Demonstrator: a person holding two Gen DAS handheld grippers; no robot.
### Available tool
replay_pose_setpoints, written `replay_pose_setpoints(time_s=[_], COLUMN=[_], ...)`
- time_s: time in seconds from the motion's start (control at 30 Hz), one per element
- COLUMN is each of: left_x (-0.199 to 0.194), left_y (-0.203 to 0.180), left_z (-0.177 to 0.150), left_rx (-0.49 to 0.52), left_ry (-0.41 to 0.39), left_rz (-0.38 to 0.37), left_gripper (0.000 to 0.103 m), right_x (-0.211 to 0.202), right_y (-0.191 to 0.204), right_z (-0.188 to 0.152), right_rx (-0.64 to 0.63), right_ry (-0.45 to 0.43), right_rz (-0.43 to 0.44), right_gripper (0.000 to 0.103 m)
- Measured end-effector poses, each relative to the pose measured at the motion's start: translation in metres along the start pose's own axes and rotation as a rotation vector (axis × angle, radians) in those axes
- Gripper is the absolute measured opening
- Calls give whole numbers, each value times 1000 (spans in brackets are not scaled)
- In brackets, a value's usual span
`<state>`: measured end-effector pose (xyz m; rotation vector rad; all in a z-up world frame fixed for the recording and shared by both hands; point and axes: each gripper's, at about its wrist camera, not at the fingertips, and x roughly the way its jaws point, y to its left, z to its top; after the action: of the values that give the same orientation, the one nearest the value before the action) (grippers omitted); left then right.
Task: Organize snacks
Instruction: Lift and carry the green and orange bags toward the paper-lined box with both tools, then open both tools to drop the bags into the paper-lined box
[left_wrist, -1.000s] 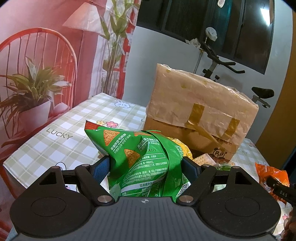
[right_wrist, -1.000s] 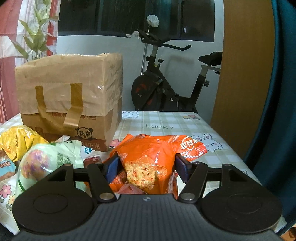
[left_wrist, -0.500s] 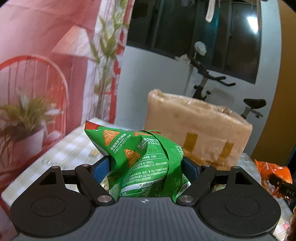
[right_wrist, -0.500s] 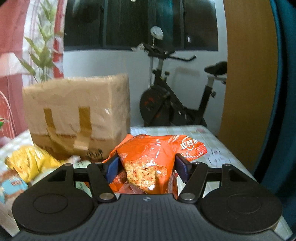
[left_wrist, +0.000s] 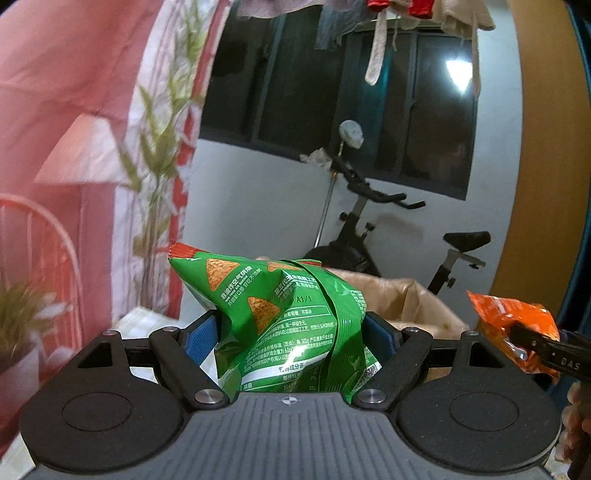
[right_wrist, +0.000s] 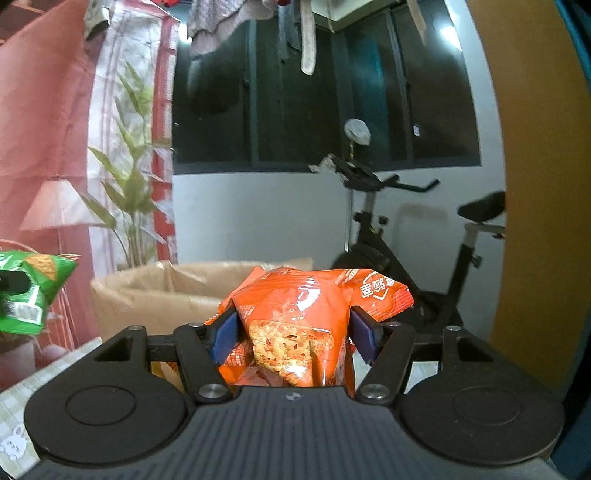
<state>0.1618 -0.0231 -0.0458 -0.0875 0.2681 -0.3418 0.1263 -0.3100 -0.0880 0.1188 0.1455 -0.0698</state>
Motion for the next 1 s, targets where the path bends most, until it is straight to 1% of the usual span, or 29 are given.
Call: replay_pose_setpoints(time_s=[0.1,0.17,0.3,0.43,0.53,0.6,0.7,0.87,0.93,1.0], left_x=[18,30,72,109,132,142,157,177,183,187], left_y=[-2,-4,-4,-4,-5,-5,-5,-11,-13,-13], left_z=[13,19,30,38,42,43,44,39,37,35], left_rx=[0,-2,-13,-11,0,9,16,72,85,86], left_ry=[1,5,45,77,111,131,161,212,233,254], left_rz=[-34,-59,-92,-100,-120,-129,-146,-125,-126,-123], left_gripper=[84,84,84,84,84,84,85,85,85,87], right_x=[13,25,60,107,132,145,163,179,183,185], right_y=[3,5,17,23,28,30,28,26,24,20], right_z=[16,27,44,55,57,56,54,47,45,43], right_rx=[-9,-13,-82,-104,-130,-141,-110,-111,-87,-56], right_ry=[-14,-13,-11,51,88,113,175,245,261,280], right_rz=[27,61,130,178,207,209,218,212,211,208], right_gripper=[65,65,65,65,65,65,65,66,66,67])
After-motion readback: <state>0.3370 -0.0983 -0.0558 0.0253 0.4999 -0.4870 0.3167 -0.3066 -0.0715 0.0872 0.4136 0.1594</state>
